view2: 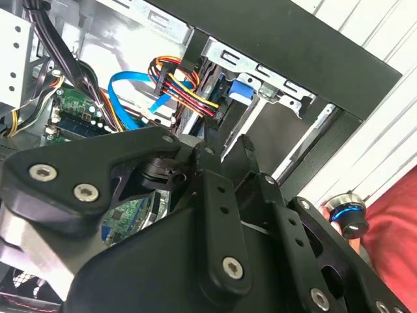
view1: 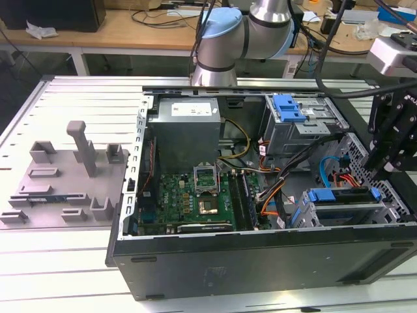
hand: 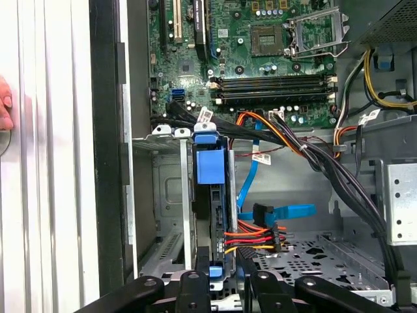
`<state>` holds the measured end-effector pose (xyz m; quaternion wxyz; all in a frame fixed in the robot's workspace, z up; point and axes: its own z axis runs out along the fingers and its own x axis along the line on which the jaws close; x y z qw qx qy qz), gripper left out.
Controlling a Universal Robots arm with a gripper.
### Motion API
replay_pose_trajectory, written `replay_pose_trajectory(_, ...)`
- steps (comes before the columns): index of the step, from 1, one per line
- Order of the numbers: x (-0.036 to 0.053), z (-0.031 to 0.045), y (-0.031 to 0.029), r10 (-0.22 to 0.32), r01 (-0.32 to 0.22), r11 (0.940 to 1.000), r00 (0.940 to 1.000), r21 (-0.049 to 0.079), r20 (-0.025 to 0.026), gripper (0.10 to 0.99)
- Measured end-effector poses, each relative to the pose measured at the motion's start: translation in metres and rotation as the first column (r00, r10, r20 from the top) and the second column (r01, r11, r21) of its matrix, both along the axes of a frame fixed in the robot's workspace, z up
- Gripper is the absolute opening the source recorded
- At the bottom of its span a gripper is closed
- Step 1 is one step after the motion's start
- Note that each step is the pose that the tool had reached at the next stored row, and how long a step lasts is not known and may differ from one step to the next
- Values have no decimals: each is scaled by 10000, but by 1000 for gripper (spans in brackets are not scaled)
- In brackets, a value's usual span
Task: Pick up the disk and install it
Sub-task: 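Insert the first disk wire, then insert the second disk wire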
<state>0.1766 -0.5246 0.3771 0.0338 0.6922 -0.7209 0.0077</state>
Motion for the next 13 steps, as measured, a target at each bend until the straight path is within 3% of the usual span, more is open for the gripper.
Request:
replay_pose_trajectory(10,0,0,0,0,0,10000,10000,0,3,302)
replay_pose_trajectory(13,-1,1,46,-1,1,10000,10000,-3,3,302)
